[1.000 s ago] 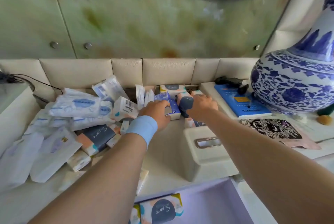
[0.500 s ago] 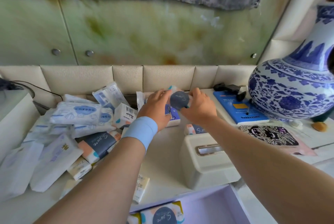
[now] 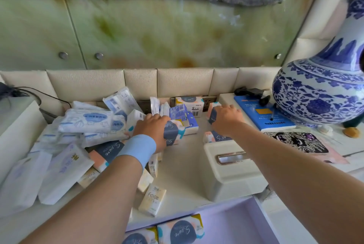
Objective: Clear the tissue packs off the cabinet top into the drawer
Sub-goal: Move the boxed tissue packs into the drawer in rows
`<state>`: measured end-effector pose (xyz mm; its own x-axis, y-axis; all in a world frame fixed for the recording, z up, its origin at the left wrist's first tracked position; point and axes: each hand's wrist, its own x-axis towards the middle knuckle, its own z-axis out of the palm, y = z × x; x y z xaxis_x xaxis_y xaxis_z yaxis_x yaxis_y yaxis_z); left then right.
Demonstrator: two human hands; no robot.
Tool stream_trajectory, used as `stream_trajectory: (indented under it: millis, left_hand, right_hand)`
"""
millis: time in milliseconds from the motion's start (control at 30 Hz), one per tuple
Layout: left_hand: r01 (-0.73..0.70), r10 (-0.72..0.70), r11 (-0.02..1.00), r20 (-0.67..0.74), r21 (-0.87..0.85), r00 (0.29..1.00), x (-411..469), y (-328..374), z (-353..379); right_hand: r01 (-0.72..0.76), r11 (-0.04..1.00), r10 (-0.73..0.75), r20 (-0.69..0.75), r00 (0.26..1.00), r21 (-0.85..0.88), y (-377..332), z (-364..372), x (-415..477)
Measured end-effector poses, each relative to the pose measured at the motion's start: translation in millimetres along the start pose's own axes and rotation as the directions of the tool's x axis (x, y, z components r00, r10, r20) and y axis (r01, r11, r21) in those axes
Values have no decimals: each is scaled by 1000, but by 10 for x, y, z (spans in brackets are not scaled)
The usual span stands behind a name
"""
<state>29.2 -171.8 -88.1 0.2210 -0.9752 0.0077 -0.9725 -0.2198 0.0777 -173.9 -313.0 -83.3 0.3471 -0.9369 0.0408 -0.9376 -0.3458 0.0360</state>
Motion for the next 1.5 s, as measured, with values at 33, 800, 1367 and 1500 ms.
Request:
stream_trajectory:
  millis: [33, 800, 1367, 1500]
  left_hand:
    - [3, -3, 1000, 3, -1, 1000, 15, 8, 27]
    - [-103, 109, 991, -69, 90, 992, -327, 142, -319]
    - [-46, 53, 998, 251, -33, 966, -2502, 385, -382]
    - [-105, 85, 994, 382, 32, 920, -2800, 386, -139]
  right_hand:
    - [-30, 997, 31, 19, 999, -71, 40, 34, 37]
    - [20, 999, -10, -238, 971, 38, -385, -399, -411]
    - [193, 973, -198, 24, 980, 127, -775, -827, -2543]
    - [218, 973, -227, 148, 963, 77, -780, -547, -2913]
